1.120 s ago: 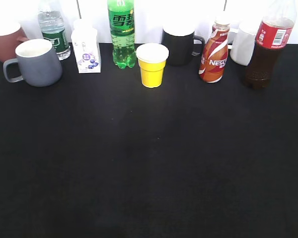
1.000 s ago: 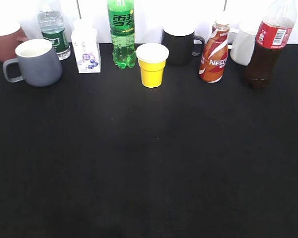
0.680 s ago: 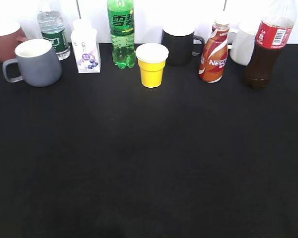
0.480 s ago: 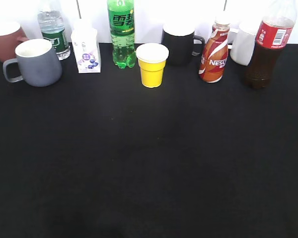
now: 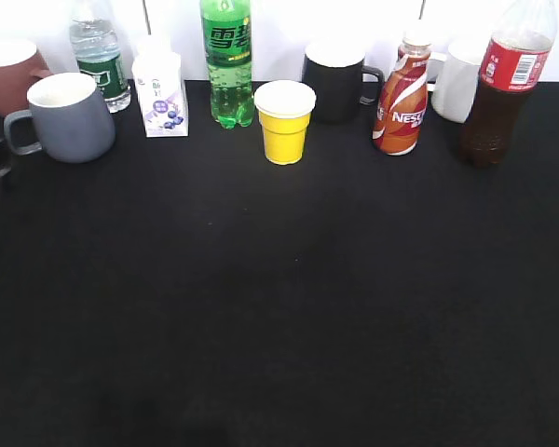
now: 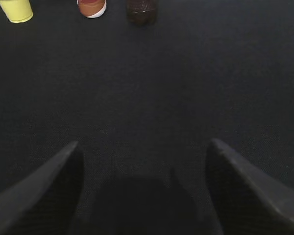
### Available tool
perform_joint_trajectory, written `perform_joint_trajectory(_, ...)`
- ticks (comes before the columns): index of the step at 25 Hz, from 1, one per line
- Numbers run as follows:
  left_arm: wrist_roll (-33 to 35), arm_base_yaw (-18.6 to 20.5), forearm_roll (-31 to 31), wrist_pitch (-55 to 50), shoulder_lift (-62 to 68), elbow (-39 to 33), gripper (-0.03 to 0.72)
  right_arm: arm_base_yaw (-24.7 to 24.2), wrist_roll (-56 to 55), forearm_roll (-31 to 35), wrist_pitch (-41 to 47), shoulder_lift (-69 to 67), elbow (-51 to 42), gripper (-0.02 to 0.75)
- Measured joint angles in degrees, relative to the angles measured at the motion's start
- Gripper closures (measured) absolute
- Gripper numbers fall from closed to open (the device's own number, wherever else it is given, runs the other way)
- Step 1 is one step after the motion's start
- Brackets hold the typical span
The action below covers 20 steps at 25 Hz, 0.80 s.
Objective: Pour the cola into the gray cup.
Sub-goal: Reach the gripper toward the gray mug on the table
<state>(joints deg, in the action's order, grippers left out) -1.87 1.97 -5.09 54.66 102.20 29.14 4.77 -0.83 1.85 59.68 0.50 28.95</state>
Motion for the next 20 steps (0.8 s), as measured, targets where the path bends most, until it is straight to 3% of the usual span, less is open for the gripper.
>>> perform_joint_trajectory(5,0.00,0.00,0.40,-3.07,9.53,12.60,0.246,0.00,0.00,0.00,0.00,0.00,0.00,0.153)
perform_joint_trajectory(10,-0.05,0.00,1.78,-3.99,15.06,18.67,0.274,0.00,0.00,0.00,0.00,0.00,0.00,0.153)
perform_joint_trajectory(12,-0.05,0.00,1.72,-4.47,16.62,21.44,0.336,0.00,0.00,0.00,0.00,0.00,0.00,0.153)
perform_joint_trajectory(13,-0.05,0.00,1.35,-5.47,16.94,22.74,0.402,0.00,0.00,0.00,0.00,0.00,0.00,0.153)
perform_joint_trajectory(15,0.15,0.00,-0.59,-6.42,17.54,24.07,0.603,0.00,0.00,0.00,0.00,0.00,0.00,0.153)
perform_joint_trajectory(20,0.22,0.19,-1.30,-4.82,17.59,23.23,0.630,0.00,0.00,0.00,0.00,0.00,0.00,0.153)
